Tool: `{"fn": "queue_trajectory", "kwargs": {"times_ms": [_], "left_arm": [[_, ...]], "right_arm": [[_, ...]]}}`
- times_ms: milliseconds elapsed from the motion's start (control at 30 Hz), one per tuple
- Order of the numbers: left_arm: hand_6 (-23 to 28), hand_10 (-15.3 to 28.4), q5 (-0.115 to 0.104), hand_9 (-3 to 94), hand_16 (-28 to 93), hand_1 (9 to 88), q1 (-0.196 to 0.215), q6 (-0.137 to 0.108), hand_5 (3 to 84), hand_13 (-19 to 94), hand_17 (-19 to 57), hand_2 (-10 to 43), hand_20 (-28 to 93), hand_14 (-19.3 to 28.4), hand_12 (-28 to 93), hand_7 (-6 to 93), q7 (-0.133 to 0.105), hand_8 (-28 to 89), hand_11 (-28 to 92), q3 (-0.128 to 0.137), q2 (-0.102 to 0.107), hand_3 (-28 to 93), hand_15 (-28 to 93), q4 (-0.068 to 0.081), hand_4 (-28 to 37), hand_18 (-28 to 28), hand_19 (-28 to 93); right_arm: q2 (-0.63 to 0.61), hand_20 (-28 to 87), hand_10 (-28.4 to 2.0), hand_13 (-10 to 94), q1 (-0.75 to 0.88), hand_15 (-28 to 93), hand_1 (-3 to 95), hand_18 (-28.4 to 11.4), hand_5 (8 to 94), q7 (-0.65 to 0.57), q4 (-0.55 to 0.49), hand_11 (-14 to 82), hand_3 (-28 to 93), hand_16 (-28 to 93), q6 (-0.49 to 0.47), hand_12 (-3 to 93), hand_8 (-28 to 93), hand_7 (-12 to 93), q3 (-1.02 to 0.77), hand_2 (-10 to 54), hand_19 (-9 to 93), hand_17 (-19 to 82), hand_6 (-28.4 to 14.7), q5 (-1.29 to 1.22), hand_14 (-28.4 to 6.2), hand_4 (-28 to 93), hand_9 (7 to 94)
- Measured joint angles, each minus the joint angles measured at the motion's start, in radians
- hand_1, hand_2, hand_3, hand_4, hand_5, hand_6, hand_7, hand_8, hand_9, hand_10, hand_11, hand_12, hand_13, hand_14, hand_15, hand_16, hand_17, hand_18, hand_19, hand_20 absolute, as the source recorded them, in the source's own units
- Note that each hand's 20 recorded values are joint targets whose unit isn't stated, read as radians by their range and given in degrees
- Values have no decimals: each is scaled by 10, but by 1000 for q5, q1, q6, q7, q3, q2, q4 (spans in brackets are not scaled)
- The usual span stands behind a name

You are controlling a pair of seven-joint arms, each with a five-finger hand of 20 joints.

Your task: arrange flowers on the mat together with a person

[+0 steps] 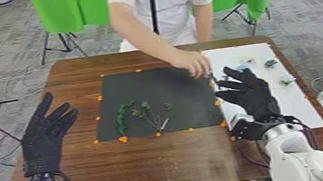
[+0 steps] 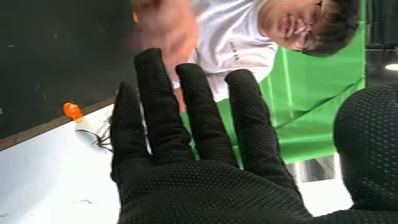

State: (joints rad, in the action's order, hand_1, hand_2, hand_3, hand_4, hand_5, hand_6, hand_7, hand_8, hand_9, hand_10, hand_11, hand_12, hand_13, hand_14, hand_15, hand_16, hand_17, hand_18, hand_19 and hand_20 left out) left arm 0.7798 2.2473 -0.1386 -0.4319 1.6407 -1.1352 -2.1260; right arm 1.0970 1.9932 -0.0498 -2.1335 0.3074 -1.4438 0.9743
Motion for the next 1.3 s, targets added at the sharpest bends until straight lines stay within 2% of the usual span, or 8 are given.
{"fn": "queue_trajectory", "kwargs": {"times_ms": [133,200,267,500,733,1300], "left_arm": [[46,178,0,363,-61,215,-2,0,309,297,-13,87,-113,234,109,112,1,-92,228,-1,0,750,412,0,-278,271,687],[47,195,0,396,-78,216,-3,0,309,338,-12,88,-110,255,108,110,1,-90,272,-1,0,748,508,0,-279,273,693],[48,194,2,393,-89,217,-4,1,309,345,-10,89,-112,259,104,109,5,-90,270,-1,-2,747,528,0,-278,274,697],[46,182,3,370,-92,217,-6,7,307,317,-11,86,-124,245,101,111,10,-92,233,-5,-3,750,472,0,-277,274,695],[50,183,1,370,-83,218,-4,6,309,313,-12,86,-127,243,107,113,8,-91,234,-6,-2,750,463,0,-277,273,694],[54,186,1,372,-78,218,2,1,315,307,-13,87,-122,244,109,114,8,-91,241,-10,6,750,466,-14,-273,269,696]], "right_arm": [[0,182,-180,382,-1,379,138,-214,427,2,1,121,718,131,2,148,-122,134,5,99,432,46,-21,4,-202,-275,466],[-1,182,-181,382,-1,379,138,-214,427,2,1,122,719,131,7,147,-123,135,7,99,432,46,-20,5,-204,-276,467],[-1,182,-183,386,0,381,137,-214,432,2,1,124,716,130,7,147,-123,136,6,100,432,48,-20,9,-204,-278,476],[5,182,-183,392,1,380,133,-213,442,1,9,126,717,128,-58,145,-125,139,-10,102,432,49,-20,23,-203,-278,486],[6,181,-183,393,2,381,129,-213,445,1,9,129,718,128,-52,145,-125,140,-10,104,430,49,-21,20,-204,-277,492],[9,183,-184,394,6,387,122,-210,450,-1,7,136,723,127,-50,146,-125,141,-15,110,434,50,-22,22,-204,-275,500]]}}
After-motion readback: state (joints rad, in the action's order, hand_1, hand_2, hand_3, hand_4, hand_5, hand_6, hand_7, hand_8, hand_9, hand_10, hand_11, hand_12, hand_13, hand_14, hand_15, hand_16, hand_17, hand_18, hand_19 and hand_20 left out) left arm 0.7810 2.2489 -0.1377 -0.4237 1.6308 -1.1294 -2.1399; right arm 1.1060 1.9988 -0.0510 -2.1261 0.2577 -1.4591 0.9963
